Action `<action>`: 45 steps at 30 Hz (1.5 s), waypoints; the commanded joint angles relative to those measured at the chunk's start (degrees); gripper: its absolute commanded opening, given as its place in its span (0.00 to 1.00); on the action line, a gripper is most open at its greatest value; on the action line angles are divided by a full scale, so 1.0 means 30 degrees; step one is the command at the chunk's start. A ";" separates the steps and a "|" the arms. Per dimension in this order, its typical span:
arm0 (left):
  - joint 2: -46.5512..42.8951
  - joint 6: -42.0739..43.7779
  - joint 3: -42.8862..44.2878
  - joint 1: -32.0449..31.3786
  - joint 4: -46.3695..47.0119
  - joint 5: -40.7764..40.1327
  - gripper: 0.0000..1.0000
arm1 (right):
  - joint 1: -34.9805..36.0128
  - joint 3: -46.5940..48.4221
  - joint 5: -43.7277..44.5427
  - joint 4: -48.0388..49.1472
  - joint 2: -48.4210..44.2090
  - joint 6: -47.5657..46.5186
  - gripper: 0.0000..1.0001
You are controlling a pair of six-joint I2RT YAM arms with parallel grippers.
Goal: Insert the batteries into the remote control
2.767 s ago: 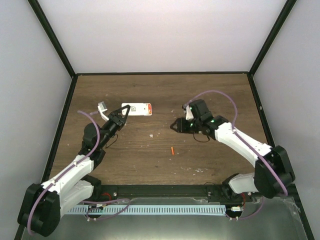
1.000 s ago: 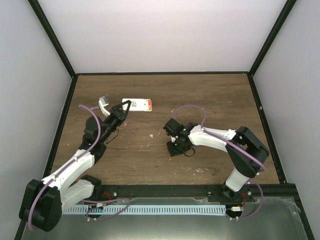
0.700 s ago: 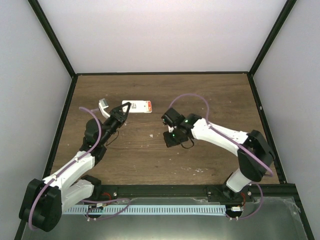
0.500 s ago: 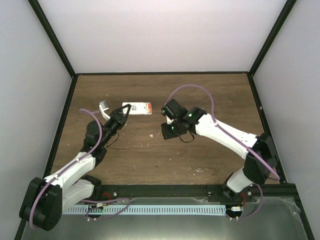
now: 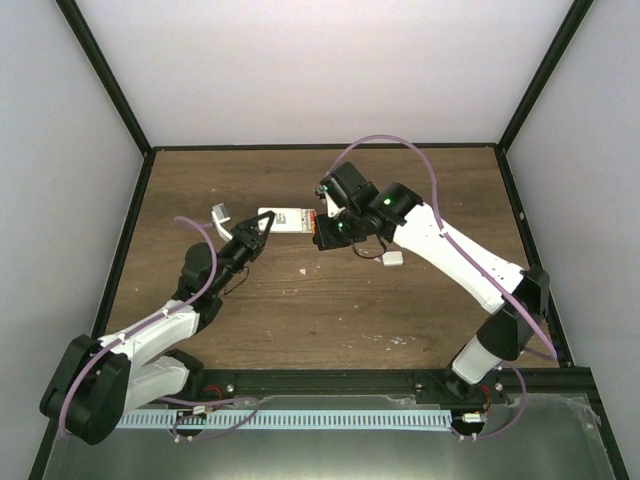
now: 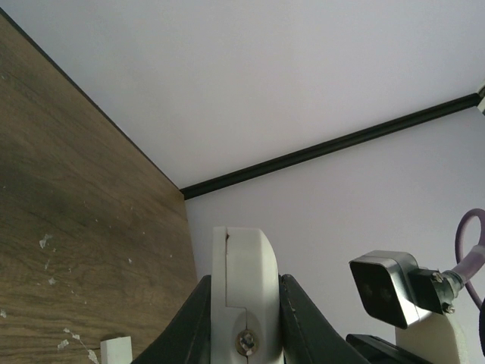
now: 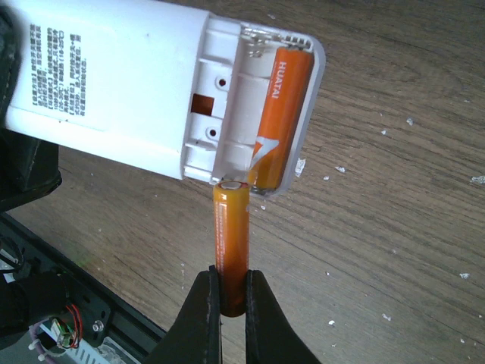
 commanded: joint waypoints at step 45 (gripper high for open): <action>-0.0099 0.1034 0.1162 -0.0644 -0.0007 0.0045 0.00 | -0.1821 0.4485 -0.2381 -0.2431 0.3655 -0.1218 0.01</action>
